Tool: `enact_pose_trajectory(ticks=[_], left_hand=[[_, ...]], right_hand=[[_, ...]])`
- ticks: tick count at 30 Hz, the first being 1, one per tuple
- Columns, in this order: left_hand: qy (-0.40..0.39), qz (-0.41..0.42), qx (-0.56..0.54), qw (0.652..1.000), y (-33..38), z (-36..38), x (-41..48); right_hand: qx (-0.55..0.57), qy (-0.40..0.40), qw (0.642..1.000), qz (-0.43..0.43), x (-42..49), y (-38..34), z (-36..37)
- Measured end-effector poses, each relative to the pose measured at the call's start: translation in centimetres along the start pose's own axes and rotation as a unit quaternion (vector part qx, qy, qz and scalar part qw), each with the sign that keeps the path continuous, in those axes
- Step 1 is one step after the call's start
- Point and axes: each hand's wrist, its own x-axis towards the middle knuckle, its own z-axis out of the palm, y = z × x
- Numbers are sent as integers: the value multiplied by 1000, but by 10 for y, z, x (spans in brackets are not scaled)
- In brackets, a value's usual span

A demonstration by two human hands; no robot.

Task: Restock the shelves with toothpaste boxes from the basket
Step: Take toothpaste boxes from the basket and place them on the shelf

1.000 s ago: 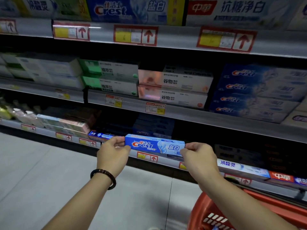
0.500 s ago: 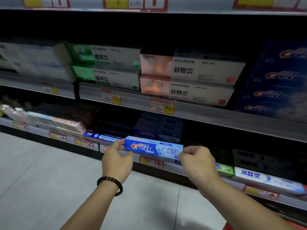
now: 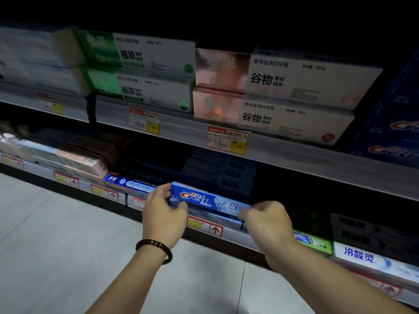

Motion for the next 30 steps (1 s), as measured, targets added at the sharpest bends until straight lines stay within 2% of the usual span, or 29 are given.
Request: enact_pose_trajectory(ticks=[6,14,30], left_hand=[[20,85,183,979,-21,-4,1],[19,126,294,947,-35,-8,1],[16,147,354,923,-31,2,-3]], right_hand=[[51,-8,998,23,2,2,2],[74,-32,996,26,6,5,6],[110,-24,993,30,6,5,9]])
